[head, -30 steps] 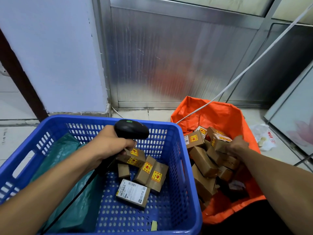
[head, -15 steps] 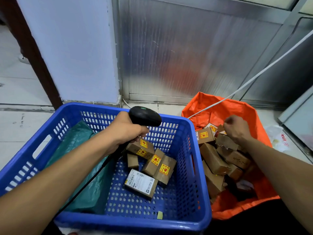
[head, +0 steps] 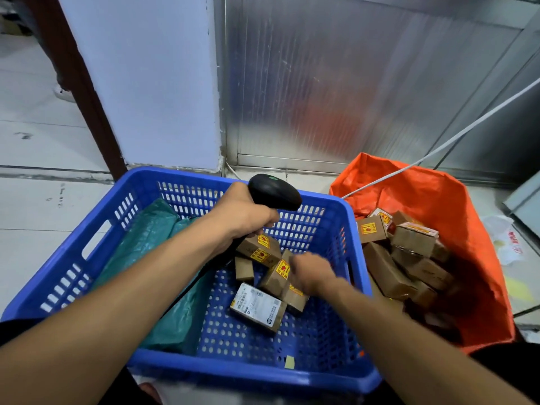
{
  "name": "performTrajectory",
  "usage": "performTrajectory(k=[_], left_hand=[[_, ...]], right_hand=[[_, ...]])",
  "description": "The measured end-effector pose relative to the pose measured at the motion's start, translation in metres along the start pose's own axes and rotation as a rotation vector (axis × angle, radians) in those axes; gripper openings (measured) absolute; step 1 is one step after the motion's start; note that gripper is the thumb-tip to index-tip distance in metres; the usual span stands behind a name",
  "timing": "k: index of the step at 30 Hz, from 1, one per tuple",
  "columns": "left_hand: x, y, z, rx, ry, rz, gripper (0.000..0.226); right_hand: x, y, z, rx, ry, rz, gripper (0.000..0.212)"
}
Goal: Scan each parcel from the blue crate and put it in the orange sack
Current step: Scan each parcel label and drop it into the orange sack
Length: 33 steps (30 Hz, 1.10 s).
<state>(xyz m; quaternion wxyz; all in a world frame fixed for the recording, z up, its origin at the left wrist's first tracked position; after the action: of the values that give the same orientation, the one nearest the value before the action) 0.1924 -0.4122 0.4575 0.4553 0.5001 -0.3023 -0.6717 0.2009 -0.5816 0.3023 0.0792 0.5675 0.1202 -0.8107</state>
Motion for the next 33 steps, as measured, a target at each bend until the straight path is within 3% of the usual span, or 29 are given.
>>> performTrajectory(k=[4, 13, 16, 21, 25, 31, 33], left_hand=[[0.004, -0.003, -0.003, -0.015, -0.039, -0.008, 0.014], [0.002, -0.009, -0.007, -0.056, -0.069, -0.015, 0.009], [0.001, -0.01, -0.009, -0.066, -0.086, -0.003, 0.007], [0.001, -0.014, -0.009, -0.065, -0.108, 0.011, 0.006], [0.001, -0.017, -0.012, -0.074, -0.112, 0.007, 0.009], [0.004, -0.017, -0.013, -0.078, -0.102, 0.013, 0.011], [0.005, -0.016, -0.012, -0.072, -0.107, 0.011, 0.008]], right_hand=[[0.076, -0.016, 0.006, 0.089, -0.226, 0.076, 0.023], [0.13, -0.007, -0.018, 0.166, -0.298, -0.042, 0.042], [0.145, -0.011, -0.03, 0.207, -0.333, -0.114, 0.062], [0.162, -0.023, -0.043, 0.27, -0.307, -0.156, 0.09], [0.167, -0.026, -0.043, 0.255, -0.27, -0.115, 0.088], [0.171, -0.023, -0.038, 0.278, -0.289, -0.181, 0.105], [0.17, -0.02, -0.037, 0.266, -0.274, -0.147, 0.096]])
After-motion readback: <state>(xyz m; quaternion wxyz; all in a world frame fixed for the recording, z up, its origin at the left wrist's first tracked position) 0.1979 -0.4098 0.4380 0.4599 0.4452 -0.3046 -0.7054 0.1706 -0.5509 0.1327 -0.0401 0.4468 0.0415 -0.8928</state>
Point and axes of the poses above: each hand's wrist, its own z-axis away from the middle knuckle, its own x-axis out of the palm, y = z × x, the point moved 5 cm from there along -z, towards the middle knuckle, and after that the axes turned 2 degrees about -x, right-handed, at the moved point
